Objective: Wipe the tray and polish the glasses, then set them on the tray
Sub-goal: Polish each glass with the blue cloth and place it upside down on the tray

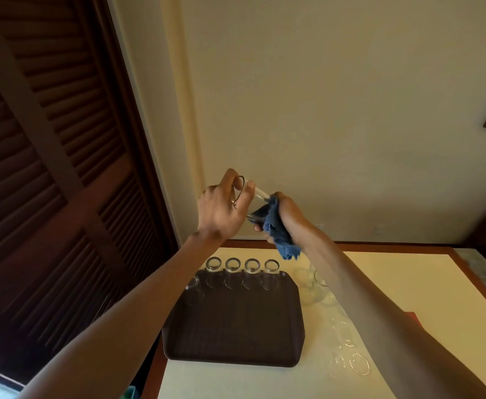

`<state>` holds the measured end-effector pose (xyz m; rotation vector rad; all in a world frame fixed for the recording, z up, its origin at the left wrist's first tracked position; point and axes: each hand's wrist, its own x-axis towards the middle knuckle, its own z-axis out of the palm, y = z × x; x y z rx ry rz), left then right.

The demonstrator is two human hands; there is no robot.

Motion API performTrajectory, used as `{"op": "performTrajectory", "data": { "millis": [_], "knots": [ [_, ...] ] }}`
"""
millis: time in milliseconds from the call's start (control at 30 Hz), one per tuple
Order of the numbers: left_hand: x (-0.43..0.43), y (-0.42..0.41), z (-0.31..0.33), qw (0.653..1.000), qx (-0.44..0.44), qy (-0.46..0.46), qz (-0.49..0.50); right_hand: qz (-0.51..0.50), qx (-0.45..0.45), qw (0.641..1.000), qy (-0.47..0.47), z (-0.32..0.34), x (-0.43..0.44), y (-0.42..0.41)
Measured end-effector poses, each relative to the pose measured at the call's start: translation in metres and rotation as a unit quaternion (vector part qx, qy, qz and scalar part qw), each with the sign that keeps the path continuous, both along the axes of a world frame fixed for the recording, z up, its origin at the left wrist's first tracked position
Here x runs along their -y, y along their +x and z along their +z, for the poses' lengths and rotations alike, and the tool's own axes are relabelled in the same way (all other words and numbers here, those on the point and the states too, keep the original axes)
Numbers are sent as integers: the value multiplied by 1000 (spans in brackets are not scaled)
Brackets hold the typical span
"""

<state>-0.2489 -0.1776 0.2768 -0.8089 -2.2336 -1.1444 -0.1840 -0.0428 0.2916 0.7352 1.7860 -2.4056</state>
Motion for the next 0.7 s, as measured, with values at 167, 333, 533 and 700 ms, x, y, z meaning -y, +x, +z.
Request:
{"op": "performTrajectory", "data": {
  "millis": [167,333,533,700],
  "knots": [
    [-11,-10,2,965,262,2,1,-69,-46,984,155,-24,5,-9],
    [-15,-5,10,973,223,7,64,-60,-53,985,152,-17,1,-11],
    [-8,-10,-3,999,6,36,21,6,-10,998,55,0,-8,-14],
    [-21,-14,9,959,282,2,7,-69,-102,963,238,-18,-7,-15]
  ]
}}
